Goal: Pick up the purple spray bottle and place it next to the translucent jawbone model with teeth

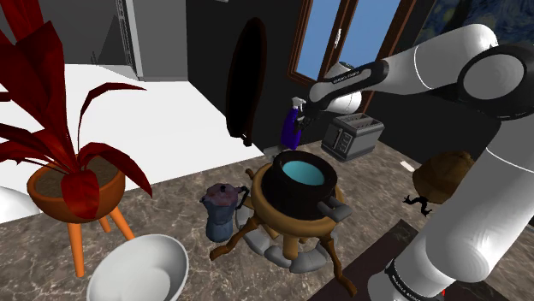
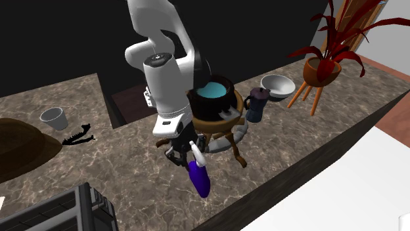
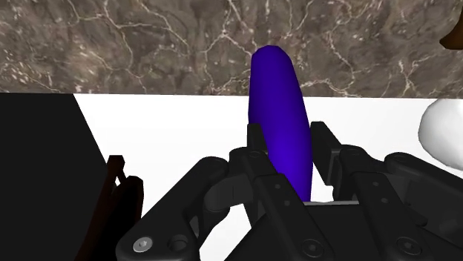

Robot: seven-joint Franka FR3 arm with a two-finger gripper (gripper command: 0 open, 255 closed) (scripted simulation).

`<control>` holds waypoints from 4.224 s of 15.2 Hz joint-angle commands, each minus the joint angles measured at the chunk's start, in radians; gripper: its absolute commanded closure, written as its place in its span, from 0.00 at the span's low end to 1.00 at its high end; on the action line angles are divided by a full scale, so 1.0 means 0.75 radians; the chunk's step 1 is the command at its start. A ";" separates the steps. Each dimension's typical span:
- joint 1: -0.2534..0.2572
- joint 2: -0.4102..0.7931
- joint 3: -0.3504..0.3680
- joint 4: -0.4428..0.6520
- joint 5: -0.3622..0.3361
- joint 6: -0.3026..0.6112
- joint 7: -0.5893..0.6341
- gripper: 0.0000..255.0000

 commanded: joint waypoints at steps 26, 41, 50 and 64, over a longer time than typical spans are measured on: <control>0.000 -0.176 -0.006 0.299 -0.147 -0.460 0.132 1.00; -0.001 -0.183 -0.005 0.554 -0.164 -0.722 0.159 1.00; -0.082 -0.566 -0.068 0.184 -0.249 -0.728 0.046 1.00; -0.275 -1.057 -0.225 -0.117 -0.405 -0.913 -0.199 1.00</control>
